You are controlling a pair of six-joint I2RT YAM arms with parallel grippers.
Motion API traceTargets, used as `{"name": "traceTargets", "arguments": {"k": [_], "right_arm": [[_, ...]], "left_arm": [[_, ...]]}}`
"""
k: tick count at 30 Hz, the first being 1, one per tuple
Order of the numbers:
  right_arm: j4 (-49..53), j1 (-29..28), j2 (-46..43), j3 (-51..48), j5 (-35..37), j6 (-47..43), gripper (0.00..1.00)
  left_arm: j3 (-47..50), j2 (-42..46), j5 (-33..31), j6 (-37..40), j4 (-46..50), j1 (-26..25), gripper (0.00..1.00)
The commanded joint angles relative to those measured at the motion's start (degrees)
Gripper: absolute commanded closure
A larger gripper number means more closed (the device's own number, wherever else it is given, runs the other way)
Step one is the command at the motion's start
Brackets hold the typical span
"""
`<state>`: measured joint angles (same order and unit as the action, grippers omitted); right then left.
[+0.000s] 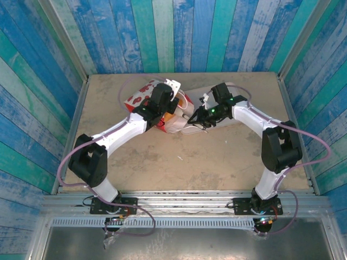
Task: Take the fake bread out of the paper bag
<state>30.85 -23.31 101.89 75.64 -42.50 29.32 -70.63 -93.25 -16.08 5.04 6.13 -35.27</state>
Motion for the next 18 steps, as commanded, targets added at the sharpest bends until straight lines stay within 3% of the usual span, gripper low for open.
{"name": "traceTargets", "arguments": {"k": [1, 18], "right_arm": [[0.1, -1.0, -4.4, 0.1, 1.8, -1.1, 0.75], [7.1, -1.4, -18.7, -4.8, 10.5, -2.2, 0.83]], "left_arm": [[-0.7, -2.5, -1.9, -1.7, -3.4, -0.4, 1.00], [-0.9, -2.6, -8.6, -4.7, -3.8, -0.4, 1.00]]}}
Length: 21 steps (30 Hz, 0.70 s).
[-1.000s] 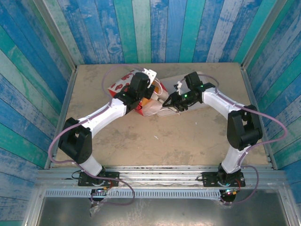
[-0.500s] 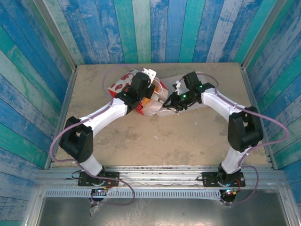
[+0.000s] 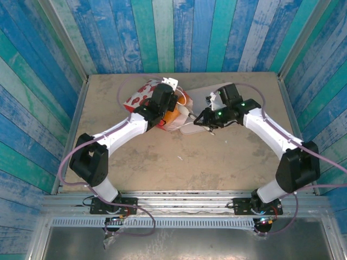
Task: Take the fake bread out of the paper bag
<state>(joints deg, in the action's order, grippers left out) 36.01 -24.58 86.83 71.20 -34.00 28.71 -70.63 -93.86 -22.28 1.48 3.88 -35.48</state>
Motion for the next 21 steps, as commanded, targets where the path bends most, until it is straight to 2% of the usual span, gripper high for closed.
{"name": "traceTargets", "arguments": {"k": [1, 14, 21], "right_arm": [[2.5, -0.1, -4.5, -0.4, 2.5, -1.7, 0.84], [11.3, 1.7, -15.3, 0.1, 9.0, -4.3, 0.84], [17.2, 4.3, -20.2, 5.3, 15.2, -7.4, 0.84]], "left_arm": [[-0.9, -2.1, -2.6, -1.2, -1.6, -0.2, 1.00], [-3.4, -3.7, -6.2, -3.8, 0.5, -0.2, 1.00], [-2.8, -3.0, -6.0, -3.8, 0.4, -0.2, 1.00]]}}
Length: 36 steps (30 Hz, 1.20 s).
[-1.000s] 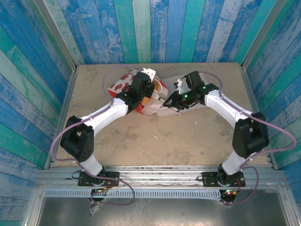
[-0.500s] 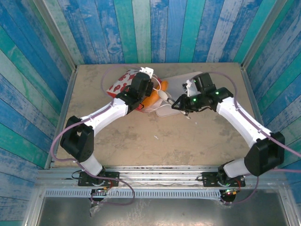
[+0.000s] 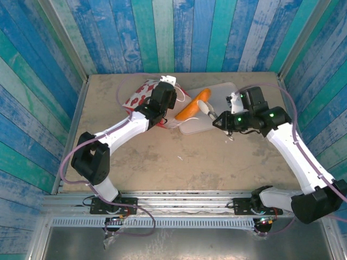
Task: Take the fake bread out of the paper bag
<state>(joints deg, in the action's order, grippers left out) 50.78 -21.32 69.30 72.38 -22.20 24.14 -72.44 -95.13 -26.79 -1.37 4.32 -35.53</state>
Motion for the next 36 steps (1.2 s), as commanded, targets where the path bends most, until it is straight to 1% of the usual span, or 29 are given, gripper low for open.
{"name": "traceTargets", "arguments": {"k": [1, 7, 16, 25, 31, 33, 36], "right_arm": [[4.1, 1.6, -2.8, 5.3, 4.4, -3.4, 0.84], [12.3, 3.9, -2.3, 11.8, 12.9, -6.8, 0.84], [19.6, 5.1, 5.0, 17.0, 25.6, -11.2, 0.81], [22.1, 5.2, 12.8, 20.0, 36.8, -12.1, 0.82], [23.2, 5.3, 17.1, 22.7, 42.7, -12.2, 0.82], [23.5, 5.3, 18.3, 23.6, 44.2, -12.0, 0.82], [23.9, 5.3, 19.8, 24.5, 44.5, -12.5, 0.82]], "left_arm": [[-0.9, -1.6, -1.5, -1.0, 0.0, -0.2, 1.00], [-0.8, -1.3, -1.6, -1.1, -0.1, -0.2, 1.00], [-0.2, -0.6, -2.3, -1.1, -0.5, -0.2, 1.00], [-0.4, -0.8, -2.3, -0.8, -0.8, -0.1, 1.00], [0.0, -0.7, -2.4, -0.8, -1.1, -0.2, 1.00], [0.0, -0.7, -2.5, -0.8, -1.1, -0.2, 1.00], [0.0, -0.7, -2.7, -0.7, -1.1, -0.2, 1.00]]}}
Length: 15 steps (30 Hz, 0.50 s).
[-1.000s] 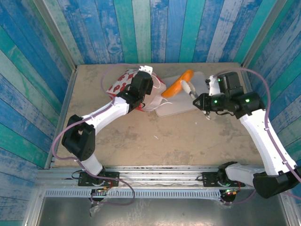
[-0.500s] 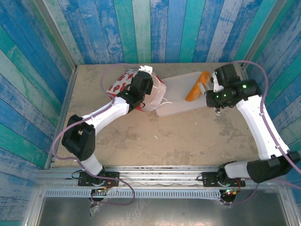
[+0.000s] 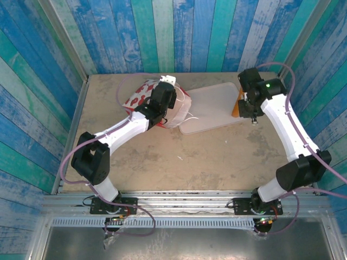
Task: Take the fake bread out of the paper bag
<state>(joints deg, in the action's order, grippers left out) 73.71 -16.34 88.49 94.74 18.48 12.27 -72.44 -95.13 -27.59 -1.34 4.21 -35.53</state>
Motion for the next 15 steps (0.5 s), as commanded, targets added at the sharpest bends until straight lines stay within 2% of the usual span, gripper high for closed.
{"name": "traceTargets", "arguments": {"k": [1, 5, 15], "right_arm": [[1.4, 0.3, 1.2, 2.5, 4.4, -0.7, 0.82], [3.5, 0.4, 3.2, 3.8, 7.3, -0.8, 0.82], [6.1, 0.4, 8.7, 6.7, 8.5, -1.4, 0.81]], "left_arm": [[0.1, -0.7, -1.9, -0.7, -1.0, -0.2, 1.00], [0.1, -0.7, -2.1, -0.8, -1.1, -0.2, 1.00], [0.5, -0.5, -2.0, -1.0, -1.0, -0.2, 1.00]]}}
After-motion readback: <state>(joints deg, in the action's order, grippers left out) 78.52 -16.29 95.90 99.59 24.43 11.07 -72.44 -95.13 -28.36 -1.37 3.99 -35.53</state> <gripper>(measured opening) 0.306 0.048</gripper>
